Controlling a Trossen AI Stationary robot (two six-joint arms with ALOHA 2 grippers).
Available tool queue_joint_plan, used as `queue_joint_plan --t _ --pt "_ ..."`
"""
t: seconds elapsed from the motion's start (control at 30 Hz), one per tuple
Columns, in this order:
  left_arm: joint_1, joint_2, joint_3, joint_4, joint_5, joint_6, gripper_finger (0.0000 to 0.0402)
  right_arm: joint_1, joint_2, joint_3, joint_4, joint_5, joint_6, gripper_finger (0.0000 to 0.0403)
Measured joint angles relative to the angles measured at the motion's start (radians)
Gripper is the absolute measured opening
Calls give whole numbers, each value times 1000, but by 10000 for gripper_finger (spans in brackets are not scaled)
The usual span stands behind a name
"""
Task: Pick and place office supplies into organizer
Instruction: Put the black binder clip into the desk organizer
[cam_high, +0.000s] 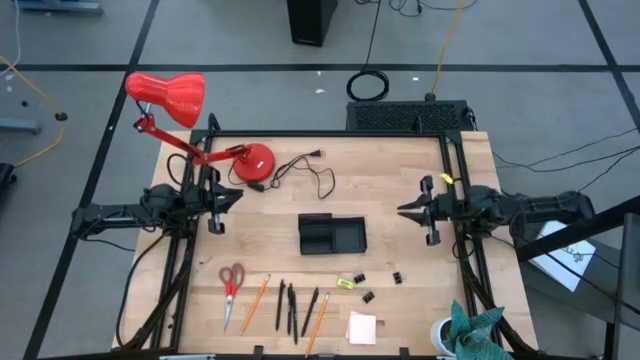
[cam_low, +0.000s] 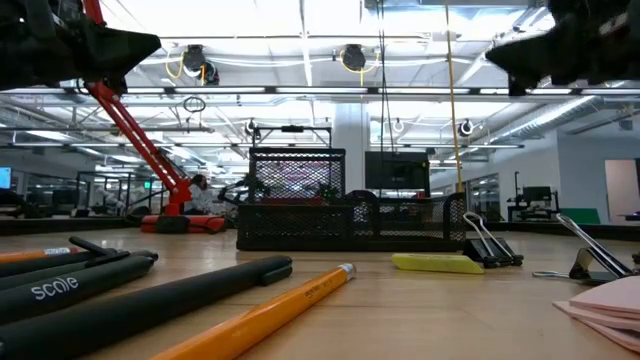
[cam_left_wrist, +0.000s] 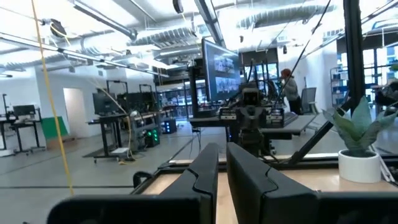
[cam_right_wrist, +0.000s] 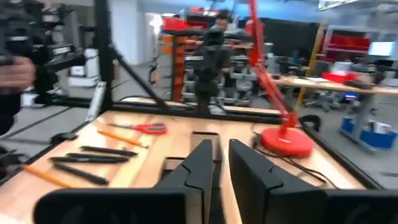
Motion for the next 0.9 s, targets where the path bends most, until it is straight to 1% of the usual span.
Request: queue_joint_plan --t 0.17,0.27,0.33,0.43,0.53,0.63,0.73,0.83,0.9 --pt "0 0 0 -1 -16 -16 40 98 220 72 147 25 -49 63" --pt "0 0 0 -6 -87 -63 40 143 347 131 196 43 -56 62" --pt "0 0 0 -7 -151 -83 40 164 420 187 188 109 -27 64" --pt "0 0 0 -13 -226 -110 40 179 519 289 101 230 -1 71" --pt "0 0 0 -25 -247 -145 40 187 623 411 -14 290 6 77" --pt "0 0 0 -36 -247 -155 40 212 755 498 -109 282 7 78" --pt "0 0 0 -41 -247 -139 40 251 871 537 -177 278 -62 78" --pt "0 0 0 -53 -247 -136 40 275 937 554 -217 273 -80 84" --pt "0 0 0 -66 -247 -130 40 284 959 564 -250 209 -58 92"
